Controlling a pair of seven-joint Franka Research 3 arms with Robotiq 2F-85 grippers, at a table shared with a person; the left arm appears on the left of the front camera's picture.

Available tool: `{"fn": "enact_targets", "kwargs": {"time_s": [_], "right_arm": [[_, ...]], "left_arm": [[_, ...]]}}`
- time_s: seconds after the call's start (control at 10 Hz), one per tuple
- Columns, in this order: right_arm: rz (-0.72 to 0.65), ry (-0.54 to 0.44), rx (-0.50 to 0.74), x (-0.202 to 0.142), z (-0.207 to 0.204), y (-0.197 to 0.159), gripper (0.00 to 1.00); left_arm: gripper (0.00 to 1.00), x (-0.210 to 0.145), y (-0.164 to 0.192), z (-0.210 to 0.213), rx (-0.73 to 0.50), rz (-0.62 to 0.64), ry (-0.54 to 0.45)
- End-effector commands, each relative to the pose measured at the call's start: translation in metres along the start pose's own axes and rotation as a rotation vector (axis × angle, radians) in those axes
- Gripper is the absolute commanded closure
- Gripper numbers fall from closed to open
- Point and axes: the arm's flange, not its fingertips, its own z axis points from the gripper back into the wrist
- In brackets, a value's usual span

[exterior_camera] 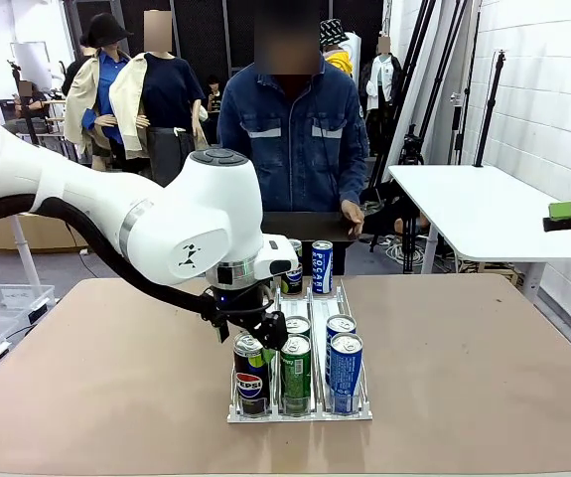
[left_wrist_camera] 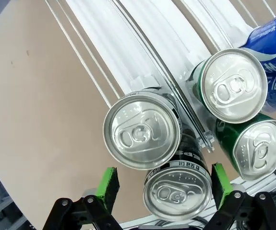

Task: Retrieve and hand over the desired beverage to the person.
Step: Pick up a can of the same type that the person held from the Automatic Can Dispenser.

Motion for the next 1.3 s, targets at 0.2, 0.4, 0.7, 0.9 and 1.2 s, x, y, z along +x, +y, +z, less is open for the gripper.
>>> {"fn": "enact_targets", "kwargs": {"time_s": [0.2,0.4,0.7,0.9,1.2], "right_arm": [[0.003,-0.004,0.008,0.000,-0.001,0.000,0.00],[0.003,-0.004,0.008,0.000,-0.001,0.000,0.00],[0.003,-0.004,0.008,0.000,-0.001,0.000,0.00],[0.003,-0.004,0.008,0.000,-0.001,0.000,0.00],[0.003,-0.004,0.008,0.000,-0.001,0.000,0.00]], "left_arm": [[0.00,0.008,-0.003,-0.014,0.042,0.020,-0.008],[0.00,0.008,-0.002,-0.017,0.040,0.007,0.002],[0.06,0.008,-0.003,-0.018,0.019,-0.008,0.013],[0.13,0.009,-0.004,-0.018,0.024,-0.012,0.024],[0.29,0.009,-0.003,-0.018,0.027,-0.020,0.037]]}}
